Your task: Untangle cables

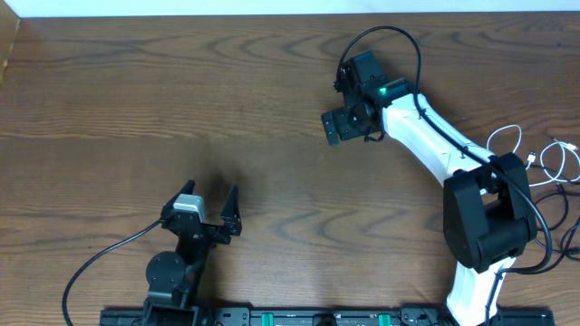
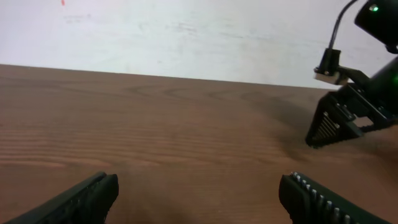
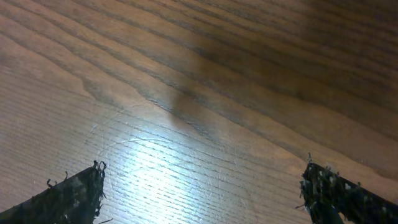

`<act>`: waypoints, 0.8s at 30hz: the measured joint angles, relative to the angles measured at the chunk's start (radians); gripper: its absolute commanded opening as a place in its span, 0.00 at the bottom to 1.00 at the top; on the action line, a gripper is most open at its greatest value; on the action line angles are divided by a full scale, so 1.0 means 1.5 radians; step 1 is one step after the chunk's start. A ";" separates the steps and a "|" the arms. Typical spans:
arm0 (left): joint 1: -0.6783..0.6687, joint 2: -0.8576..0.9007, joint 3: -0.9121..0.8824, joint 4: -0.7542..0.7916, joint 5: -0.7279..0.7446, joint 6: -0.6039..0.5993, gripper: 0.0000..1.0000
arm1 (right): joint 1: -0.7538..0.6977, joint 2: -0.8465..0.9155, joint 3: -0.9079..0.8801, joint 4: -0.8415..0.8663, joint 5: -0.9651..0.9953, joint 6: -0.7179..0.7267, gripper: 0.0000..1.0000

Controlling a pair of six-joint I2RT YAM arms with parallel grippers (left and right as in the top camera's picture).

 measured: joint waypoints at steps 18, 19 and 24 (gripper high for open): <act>-0.002 0.000 0.000 0.000 0.000 0.005 0.87 | 0.000 0.000 0.000 0.000 0.000 0.000 0.99; -0.002 0.000 0.000 0.000 0.000 0.005 0.87 | 0.000 0.000 0.000 0.000 0.000 0.000 0.99; -0.002 0.000 0.000 0.009 0.003 0.025 0.87 | 0.000 0.000 0.000 0.000 0.000 0.000 0.99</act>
